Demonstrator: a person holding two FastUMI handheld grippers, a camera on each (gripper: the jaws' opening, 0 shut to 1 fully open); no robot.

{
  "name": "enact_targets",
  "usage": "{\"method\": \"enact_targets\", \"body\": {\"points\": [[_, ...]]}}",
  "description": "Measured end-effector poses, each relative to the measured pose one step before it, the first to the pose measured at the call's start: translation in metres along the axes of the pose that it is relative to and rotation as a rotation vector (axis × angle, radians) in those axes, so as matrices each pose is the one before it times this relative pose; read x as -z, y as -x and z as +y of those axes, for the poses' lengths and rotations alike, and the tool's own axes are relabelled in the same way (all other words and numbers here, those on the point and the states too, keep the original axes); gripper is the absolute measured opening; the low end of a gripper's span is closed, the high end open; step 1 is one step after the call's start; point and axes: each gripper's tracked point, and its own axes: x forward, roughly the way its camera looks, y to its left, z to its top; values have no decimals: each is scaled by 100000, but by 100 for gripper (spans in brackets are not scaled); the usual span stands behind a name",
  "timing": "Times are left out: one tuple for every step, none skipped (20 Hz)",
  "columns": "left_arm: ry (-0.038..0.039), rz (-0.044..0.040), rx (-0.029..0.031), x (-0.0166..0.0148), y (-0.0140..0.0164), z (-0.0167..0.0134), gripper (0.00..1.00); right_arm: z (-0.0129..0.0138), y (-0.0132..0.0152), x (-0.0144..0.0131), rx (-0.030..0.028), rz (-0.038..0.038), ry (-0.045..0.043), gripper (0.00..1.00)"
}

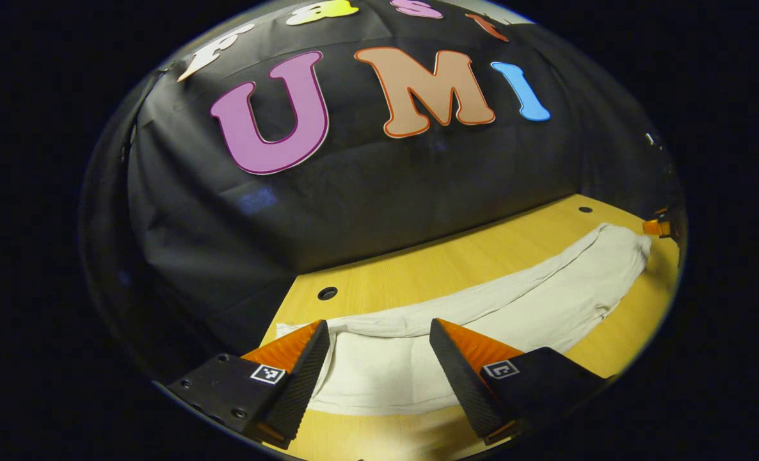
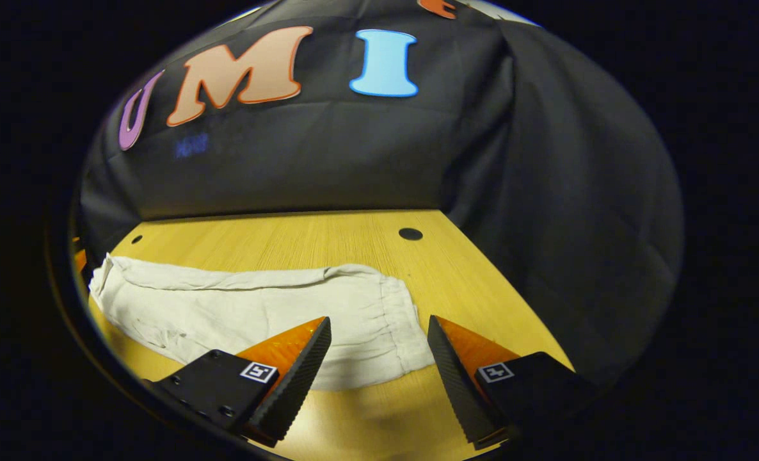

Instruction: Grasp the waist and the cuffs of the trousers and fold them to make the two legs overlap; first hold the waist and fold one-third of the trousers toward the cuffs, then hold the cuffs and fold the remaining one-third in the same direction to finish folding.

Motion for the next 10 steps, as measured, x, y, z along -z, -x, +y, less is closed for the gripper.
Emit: {"method": "enact_targets", "body": {"points": [[577,-519,-92,-432,381,-100,95,-646,-51,653,1247,1517,-4819,98],[165,-34,-263,-357,363,-83,95,-761,8,694,1497,1525,-4616,99],[79,100,-435,-269,344,-129,95,-612,-178,692,1050,1897,-4595,99],[122,-154,-637,-163,533,-134,95,-304,-167,635,217,2306,-4748,99],[236,-297,-632,25,673,-165,95,-189,-357,657,180,2268,-4470,95],[104,294,-569,269,653,-135,95,-232,-327,547,-159,2100,-4284,96],[-245,114,-718,-74,291,5,95,-129,-311,489,-2,1826,-3953,96],[-382,100,-512,-95,342,1,96,-28,-475,237,-240,1775,-3649,92],[-250,202,-329,-69,262,2,95,88,-197,374,-528,2201,-3453,92],[-310,406,-512,114,429,-98,95,162,-609,467,-516,2161,-4324,96]]}}
